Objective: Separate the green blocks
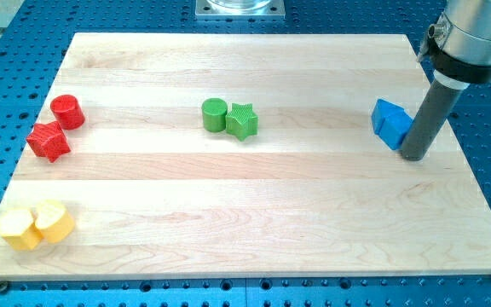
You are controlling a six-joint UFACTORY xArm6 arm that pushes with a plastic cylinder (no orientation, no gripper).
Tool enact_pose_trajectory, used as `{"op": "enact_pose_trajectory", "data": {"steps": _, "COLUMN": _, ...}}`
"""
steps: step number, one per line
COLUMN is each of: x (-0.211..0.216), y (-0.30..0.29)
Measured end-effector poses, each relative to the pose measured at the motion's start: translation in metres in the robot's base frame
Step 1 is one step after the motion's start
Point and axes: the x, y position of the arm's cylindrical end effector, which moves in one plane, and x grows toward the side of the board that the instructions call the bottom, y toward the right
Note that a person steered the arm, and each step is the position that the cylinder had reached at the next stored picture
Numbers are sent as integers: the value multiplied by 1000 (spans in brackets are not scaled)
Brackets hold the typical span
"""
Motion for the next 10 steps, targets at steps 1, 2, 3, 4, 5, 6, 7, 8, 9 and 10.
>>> {"op": "enact_pose_trajectory", "data": {"steps": 1, "x": -5, "y": 0}}
{"op": "enact_pose_trajectory", "data": {"steps": 2, "x": -10, "y": 1}}
{"op": "enact_pose_trajectory", "data": {"steps": 3, "x": -27, "y": 1}}
{"op": "enact_pose_trajectory", "data": {"steps": 4, "x": -6, "y": 2}}
{"op": "enact_pose_trajectory", "data": {"steps": 5, "x": -1, "y": 6}}
{"op": "enact_pose_trajectory", "data": {"steps": 6, "x": 17, "y": -7}}
{"op": "enact_pose_trajectory", "data": {"steps": 7, "x": 35, "y": -37}}
{"op": "enact_pose_trajectory", "data": {"steps": 8, "x": 54, "y": -85}}
{"op": "enact_pose_trajectory", "data": {"steps": 9, "x": 70, "y": -136}}
{"op": "enact_pose_trajectory", "data": {"steps": 10, "x": 26, "y": -197}}
